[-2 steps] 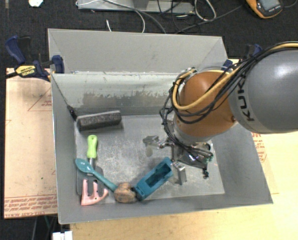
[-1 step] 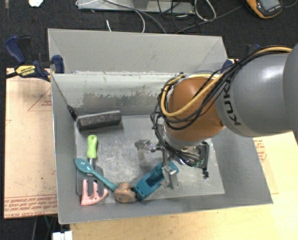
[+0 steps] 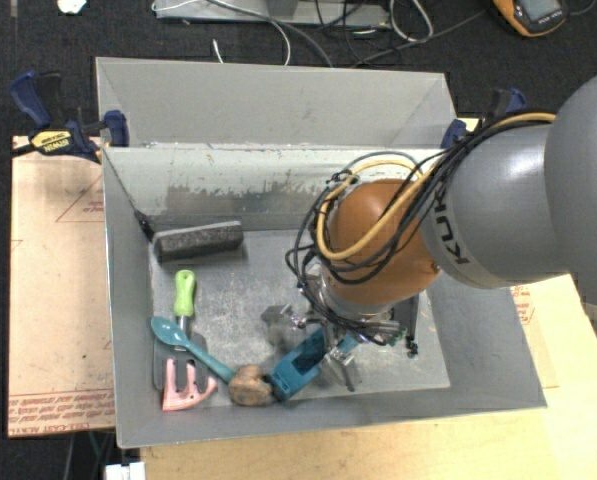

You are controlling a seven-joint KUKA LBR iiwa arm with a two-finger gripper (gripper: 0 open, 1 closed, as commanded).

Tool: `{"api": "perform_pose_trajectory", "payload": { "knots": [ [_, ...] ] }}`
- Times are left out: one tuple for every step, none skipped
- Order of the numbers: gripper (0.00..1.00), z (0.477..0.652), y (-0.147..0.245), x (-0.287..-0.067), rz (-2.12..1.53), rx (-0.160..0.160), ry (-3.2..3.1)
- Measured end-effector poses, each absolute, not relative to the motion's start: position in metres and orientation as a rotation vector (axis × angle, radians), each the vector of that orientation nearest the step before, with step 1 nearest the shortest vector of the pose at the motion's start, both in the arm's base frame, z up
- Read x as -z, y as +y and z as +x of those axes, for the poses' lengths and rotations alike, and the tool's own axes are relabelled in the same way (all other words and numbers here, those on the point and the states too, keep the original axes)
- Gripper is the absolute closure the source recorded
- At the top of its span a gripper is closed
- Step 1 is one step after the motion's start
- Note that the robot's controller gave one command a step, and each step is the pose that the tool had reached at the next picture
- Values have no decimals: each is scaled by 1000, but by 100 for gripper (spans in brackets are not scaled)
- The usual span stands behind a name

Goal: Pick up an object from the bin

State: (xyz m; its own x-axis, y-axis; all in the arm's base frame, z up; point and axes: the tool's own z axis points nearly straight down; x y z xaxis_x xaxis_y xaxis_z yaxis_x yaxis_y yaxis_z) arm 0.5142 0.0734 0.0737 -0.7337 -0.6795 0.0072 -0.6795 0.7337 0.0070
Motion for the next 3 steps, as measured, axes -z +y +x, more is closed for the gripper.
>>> {"api": "perform_pose_trajectory", "payload": {
  "knots": [
    [100,519,65,-72,1007,10,-2930],
    [100,519,65,-72,1007,10,-2930],
    [100,519,67,-93,1006,15,-2944]
  ]
}}
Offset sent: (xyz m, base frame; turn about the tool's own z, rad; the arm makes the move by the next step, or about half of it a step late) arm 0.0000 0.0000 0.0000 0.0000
